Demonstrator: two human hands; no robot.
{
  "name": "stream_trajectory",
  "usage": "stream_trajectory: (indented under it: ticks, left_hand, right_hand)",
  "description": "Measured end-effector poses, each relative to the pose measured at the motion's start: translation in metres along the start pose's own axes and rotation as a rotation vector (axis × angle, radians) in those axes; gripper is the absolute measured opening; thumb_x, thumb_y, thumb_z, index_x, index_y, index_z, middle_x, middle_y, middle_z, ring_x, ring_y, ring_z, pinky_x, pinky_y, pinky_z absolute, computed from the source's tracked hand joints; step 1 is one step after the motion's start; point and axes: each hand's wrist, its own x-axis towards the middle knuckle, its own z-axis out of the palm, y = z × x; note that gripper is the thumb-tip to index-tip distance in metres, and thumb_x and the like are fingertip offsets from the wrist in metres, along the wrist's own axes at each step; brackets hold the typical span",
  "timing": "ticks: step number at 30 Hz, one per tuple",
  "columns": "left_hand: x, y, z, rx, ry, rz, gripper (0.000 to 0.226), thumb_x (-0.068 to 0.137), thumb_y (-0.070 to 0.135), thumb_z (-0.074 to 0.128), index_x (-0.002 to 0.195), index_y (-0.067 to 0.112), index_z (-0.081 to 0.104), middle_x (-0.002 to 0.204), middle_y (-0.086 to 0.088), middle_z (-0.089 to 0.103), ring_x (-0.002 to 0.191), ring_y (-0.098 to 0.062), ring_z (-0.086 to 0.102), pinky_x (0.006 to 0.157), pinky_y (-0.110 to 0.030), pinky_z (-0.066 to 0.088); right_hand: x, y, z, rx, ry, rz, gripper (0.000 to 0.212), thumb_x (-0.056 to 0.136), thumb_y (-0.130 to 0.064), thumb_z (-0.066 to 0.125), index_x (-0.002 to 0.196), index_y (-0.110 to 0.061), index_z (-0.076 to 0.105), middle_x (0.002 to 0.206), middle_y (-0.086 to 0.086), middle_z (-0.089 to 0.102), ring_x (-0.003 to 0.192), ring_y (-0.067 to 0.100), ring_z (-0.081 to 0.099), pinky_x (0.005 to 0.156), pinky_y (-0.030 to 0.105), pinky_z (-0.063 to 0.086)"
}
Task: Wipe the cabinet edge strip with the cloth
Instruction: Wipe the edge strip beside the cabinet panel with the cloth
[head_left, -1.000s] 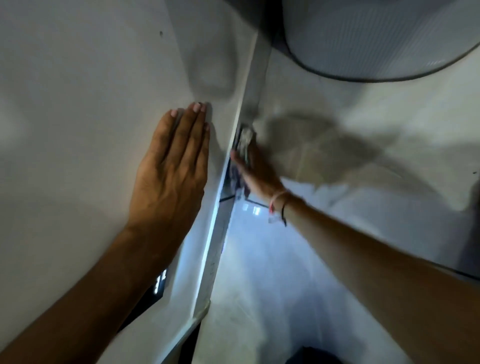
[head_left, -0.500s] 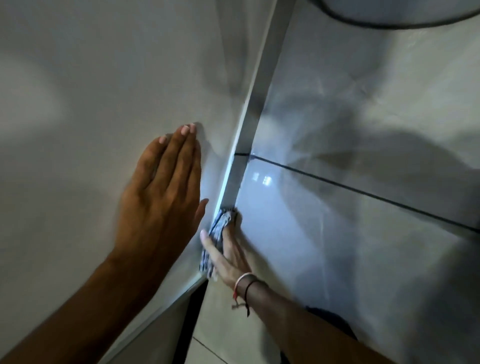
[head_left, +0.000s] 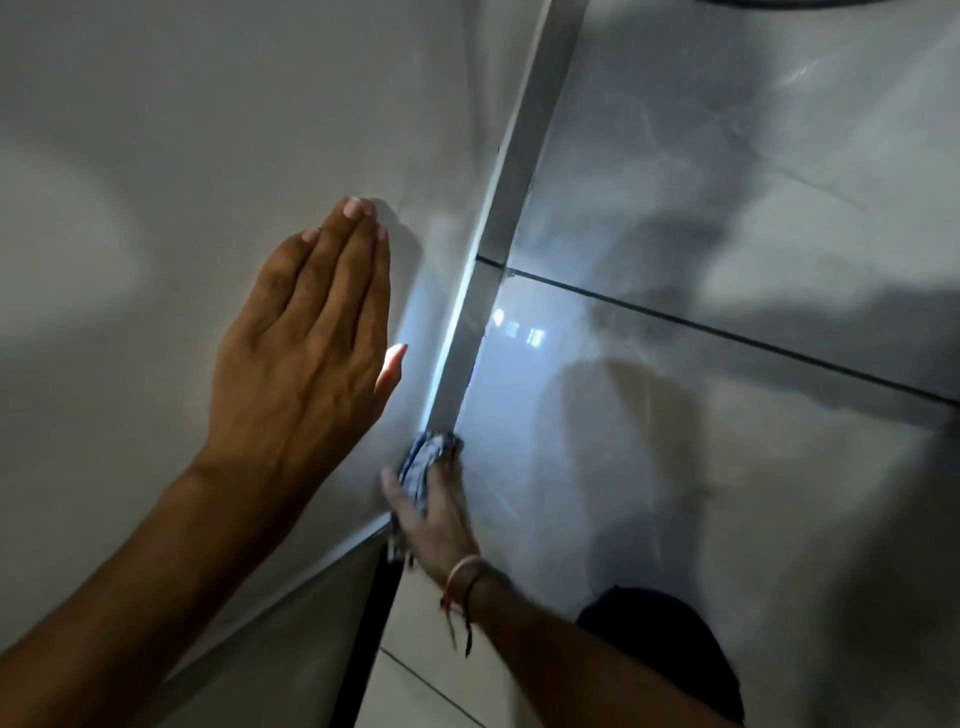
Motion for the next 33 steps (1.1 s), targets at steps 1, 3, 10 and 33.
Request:
stream_trajectory:
  ticks: [1, 3, 10, 33]
  left_hand:
    - [-0.001, 0.0, 0.001, 0.004, 0.017, -0.003, 0.068, 0.11, 0.035, 0.041, 0.156, -0.013, 0.028, 0.163, -0.031, 0.031, 0.154, -0.04, 0.029, 0.126, -0.047, 0.022]
    - [0.0, 0.004, 0.001, -0.006, 0.023, -0.033, 0.068, 0.11, 0.035, 0.039, 0.156, -0.012, 0.027, 0.163, -0.03, 0.031, 0.154, -0.04, 0.029, 0.126, -0.048, 0.022]
    - [0.007, 0.012, 0.002, -0.09, -0.004, -0.105, 0.069, 0.11, 0.035, 0.03, 0.16, -0.009, 0.014, 0.169, -0.026, 0.016, 0.159, -0.036, 0.013, 0.129, -0.046, 0.015]
    - [0.014, 0.011, 0.001, -0.083, 0.145, -0.087, 0.053, 0.105, 0.018, 0.049, 0.149, -0.011, 0.046, 0.156, -0.026, 0.045, 0.148, -0.037, 0.042, 0.118, -0.046, 0.039]
  right_hand:
    - [0.022, -0.011, -0.013, 0.006, 0.059, -0.051, 0.095, 0.082, -0.072, 0.054, 0.16, -0.031, 0.019, 0.164, 0.002, 0.034, 0.15, 0.02, 0.037, 0.126, 0.047, 0.03]
    - [0.07, -0.048, -0.044, 0.001, 0.203, -0.081, 0.087, 0.086, -0.065, 0.056, 0.159, -0.03, 0.024, 0.155, 0.0, 0.044, 0.141, 0.02, 0.046, 0.124, 0.049, 0.033]
    - [-0.016, 0.022, 0.006, -0.089, -0.1, 0.054, 0.114, 0.075, -0.083, 0.052, 0.161, -0.038, -0.006, 0.173, -0.008, 0.004, 0.161, 0.015, 0.01, 0.131, 0.044, 0.018]
    - [0.014, -0.014, -0.025, 0.132, 0.008, 0.316, 0.081, 0.069, -0.024, 0.076, 0.142, -0.012, 0.044, 0.123, 0.009, 0.061, 0.091, 0.025, 0.062, 0.085, 0.041, 0.053]
